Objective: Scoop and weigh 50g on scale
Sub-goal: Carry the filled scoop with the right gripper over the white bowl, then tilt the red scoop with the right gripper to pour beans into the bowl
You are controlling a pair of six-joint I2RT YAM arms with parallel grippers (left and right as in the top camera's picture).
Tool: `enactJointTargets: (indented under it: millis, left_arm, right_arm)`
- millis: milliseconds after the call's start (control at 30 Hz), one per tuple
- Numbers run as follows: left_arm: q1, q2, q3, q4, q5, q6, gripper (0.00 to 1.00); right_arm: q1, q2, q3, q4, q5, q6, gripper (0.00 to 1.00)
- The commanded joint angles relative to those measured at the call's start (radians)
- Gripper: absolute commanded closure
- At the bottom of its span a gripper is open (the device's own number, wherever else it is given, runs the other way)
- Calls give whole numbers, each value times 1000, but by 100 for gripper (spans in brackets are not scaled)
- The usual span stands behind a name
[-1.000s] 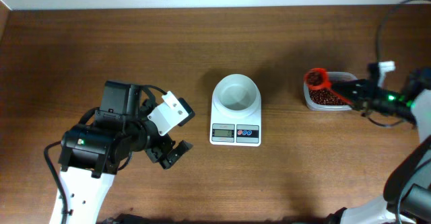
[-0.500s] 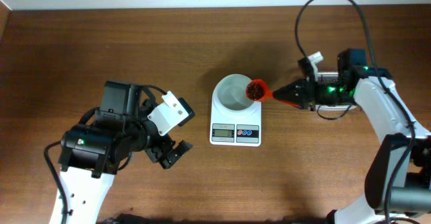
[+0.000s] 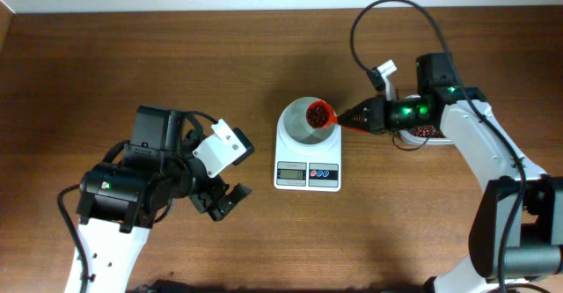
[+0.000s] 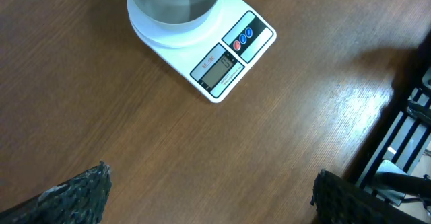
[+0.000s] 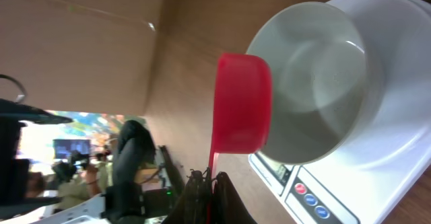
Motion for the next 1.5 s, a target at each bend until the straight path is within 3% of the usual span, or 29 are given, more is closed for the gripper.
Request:
enactJointTargets:
  millis: [0,133,800,1167,1467]
  left_arm:
    - [4,0,16,2,0,16,1]
    - [5,0,16,2,0,16,1]
    - [4,0,16,2,0,16,1]
    - [5,0,16,2,0,16,1]
    - [4,0,16,2,0,16,1]
  right_arm:
    - [29,9,5,27,169,-18,96]
    - [35,7,6,32,211,-124,96]
    - [79,-41,6,58,172,-150,96]
    - [138,-98,6,70,399,-149,96]
    - [138,-98,6,43,423,-142,96]
